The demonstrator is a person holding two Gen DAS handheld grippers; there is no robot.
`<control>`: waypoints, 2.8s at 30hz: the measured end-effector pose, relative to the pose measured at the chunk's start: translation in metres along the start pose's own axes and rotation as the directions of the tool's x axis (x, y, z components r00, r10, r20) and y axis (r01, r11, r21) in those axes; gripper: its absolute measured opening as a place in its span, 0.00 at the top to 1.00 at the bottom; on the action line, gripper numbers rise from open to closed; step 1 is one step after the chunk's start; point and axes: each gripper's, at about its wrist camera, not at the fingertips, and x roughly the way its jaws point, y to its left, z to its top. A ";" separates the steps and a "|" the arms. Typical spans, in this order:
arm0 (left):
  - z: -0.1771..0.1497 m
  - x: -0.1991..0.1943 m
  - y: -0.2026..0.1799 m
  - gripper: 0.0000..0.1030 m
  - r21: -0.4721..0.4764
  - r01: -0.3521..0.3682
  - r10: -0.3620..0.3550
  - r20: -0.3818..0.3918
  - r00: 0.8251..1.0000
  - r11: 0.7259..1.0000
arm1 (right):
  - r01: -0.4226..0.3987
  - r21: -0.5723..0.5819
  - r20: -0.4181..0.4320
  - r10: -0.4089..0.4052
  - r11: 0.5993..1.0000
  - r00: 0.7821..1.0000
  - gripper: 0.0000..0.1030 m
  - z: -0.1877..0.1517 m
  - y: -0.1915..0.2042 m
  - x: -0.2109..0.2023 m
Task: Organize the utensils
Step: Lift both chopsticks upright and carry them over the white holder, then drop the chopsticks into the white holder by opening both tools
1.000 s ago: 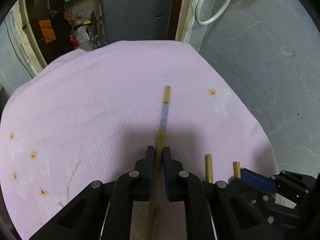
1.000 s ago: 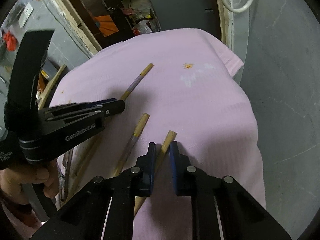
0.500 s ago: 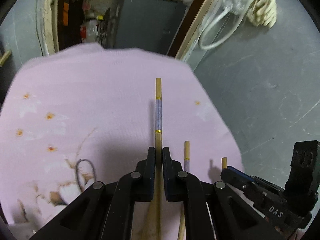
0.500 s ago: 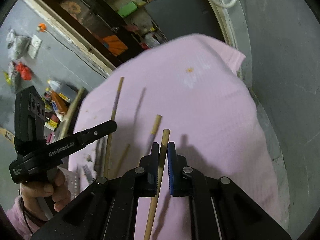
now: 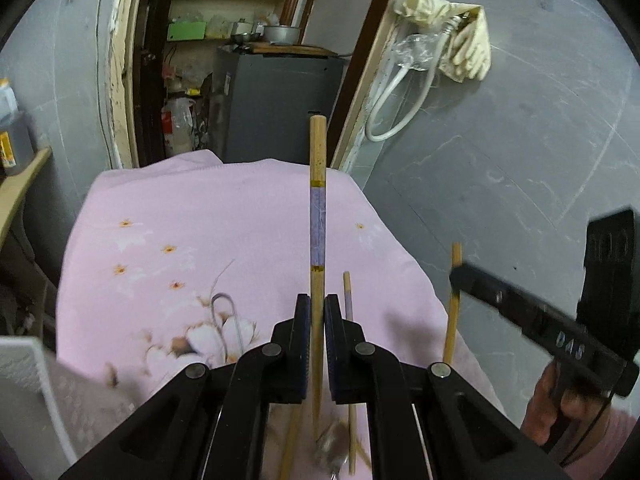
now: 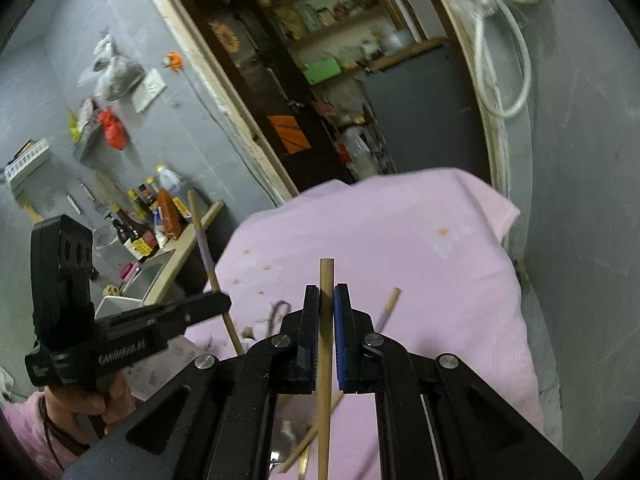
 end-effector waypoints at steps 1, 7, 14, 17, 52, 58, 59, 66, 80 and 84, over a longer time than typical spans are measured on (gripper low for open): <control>-0.002 -0.006 0.000 0.93 0.005 0.000 0.000 0.003 1.000 1.000 | -0.001 -0.012 0.008 0.002 1.000 1.000 0.94 0.001 0.004 -0.004; -0.012 -0.050 0.002 0.93 -0.004 0.007 -0.006 0.094 0.996 1.000 | -0.016 -0.093 0.065 0.023 0.996 0.998 0.94 0.007 0.043 -0.034; 0.000 -0.108 0.023 0.93 -0.047 -0.013 0.025 0.253 0.967 0.999 | -0.067 -0.180 0.155 0.095 0.981 0.983 0.94 0.020 0.097 -0.059; 0.007 -0.134 0.039 0.93 -0.070 -0.039 0.059 0.318 0.946 0.997 | -0.093 -0.217 0.191 0.136 0.972 0.972 0.94 0.028 0.125 -0.066; -0.013 -0.210 0.119 0.93 -0.160 -0.156 0.215 0.480 0.851 0.975 | -0.144 -0.471 0.308 0.315 0.870 0.898 0.94 0.042 0.296 -0.074; -0.025 -0.194 0.117 0.93 -0.149 -0.195 0.243 0.474 0.846 0.969 | -0.133 -0.458 0.289 0.288 0.879 0.913 0.94 0.021 0.284 -0.053; -0.027 -0.192 0.117 0.93 -0.150 -0.198 0.246 0.475 0.845 0.969 | -0.134 -0.454 0.283 0.285 0.881 0.916 0.94 0.018 0.281 -0.049; -0.048 -0.175 0.110 0.93 -0.123 -0.238 0.267 0.493 0.828 0.963 | -0.135 -0.400 0.261 0.254 0.907 0.932 0.94 -0.001 0.258 -0.030; -0.063 -0.153 0.107 0.93 -0.135 -0.213 0.249 0.391 0.886 0.968 | -0.174 -0.382 0.174 0.256 0.907 0.951 0.86 -0.019 0.241 -0.016; -0.066 -0.155 0.110 0.91 -0.167 -0.189 0.239 0.380 0.893 0.968 | -0.198 -0.349 0.155 0.264 0.916 0.952 0.74 -0.020 0.233 -0.017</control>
